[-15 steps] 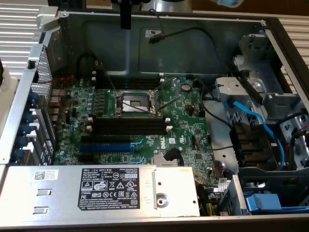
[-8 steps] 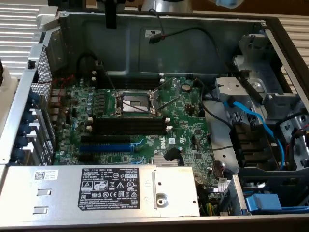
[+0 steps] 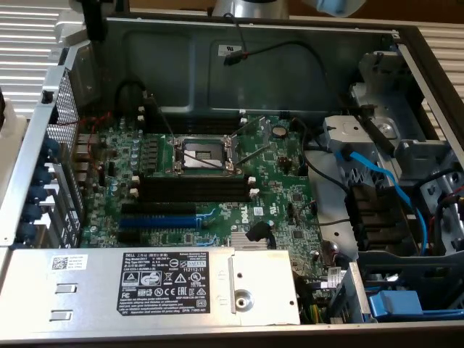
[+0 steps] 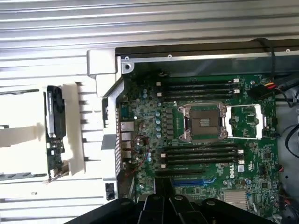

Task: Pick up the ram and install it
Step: 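Reach for the ram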

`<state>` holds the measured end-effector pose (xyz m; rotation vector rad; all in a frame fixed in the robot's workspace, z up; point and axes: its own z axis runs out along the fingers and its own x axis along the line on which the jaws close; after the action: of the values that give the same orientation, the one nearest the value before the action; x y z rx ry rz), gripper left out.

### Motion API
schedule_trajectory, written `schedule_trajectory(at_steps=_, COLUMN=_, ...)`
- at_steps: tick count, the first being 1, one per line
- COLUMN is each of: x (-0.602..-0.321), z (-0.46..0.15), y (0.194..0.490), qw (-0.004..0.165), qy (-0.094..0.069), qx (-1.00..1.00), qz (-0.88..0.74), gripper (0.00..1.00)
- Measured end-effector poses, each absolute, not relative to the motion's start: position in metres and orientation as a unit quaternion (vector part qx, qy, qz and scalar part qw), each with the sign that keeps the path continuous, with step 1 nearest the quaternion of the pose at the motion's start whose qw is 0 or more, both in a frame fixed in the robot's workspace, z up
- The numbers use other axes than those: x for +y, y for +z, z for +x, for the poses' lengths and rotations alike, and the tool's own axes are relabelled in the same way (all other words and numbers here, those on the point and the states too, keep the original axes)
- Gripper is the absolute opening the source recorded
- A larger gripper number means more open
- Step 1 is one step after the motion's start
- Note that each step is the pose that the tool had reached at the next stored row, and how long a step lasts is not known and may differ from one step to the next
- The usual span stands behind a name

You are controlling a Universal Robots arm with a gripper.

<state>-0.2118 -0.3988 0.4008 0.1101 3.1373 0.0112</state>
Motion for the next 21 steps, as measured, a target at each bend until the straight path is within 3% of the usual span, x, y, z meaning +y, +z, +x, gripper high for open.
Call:
schedule_trajectory(at_steps=3, x=-0.399, z=-0.233, y=0.401, qw=0.009, qy=-0.004, qx=0.999, qz=0.035, gripper=0.11)
schedule_trajectory(at_steps=7, x=-0.399, z=-0.253, y=0.401, qw=0.046, qy=-0.007, qx=0.998, qz=0.035, gripper=0.11)
schedule_trajectory(at_steps=21, x=-0.401, z=-0.339, y=0.401, qw=0.047, qy=-0.007, qx=0.998, qz=0.035, gripper=0.11)
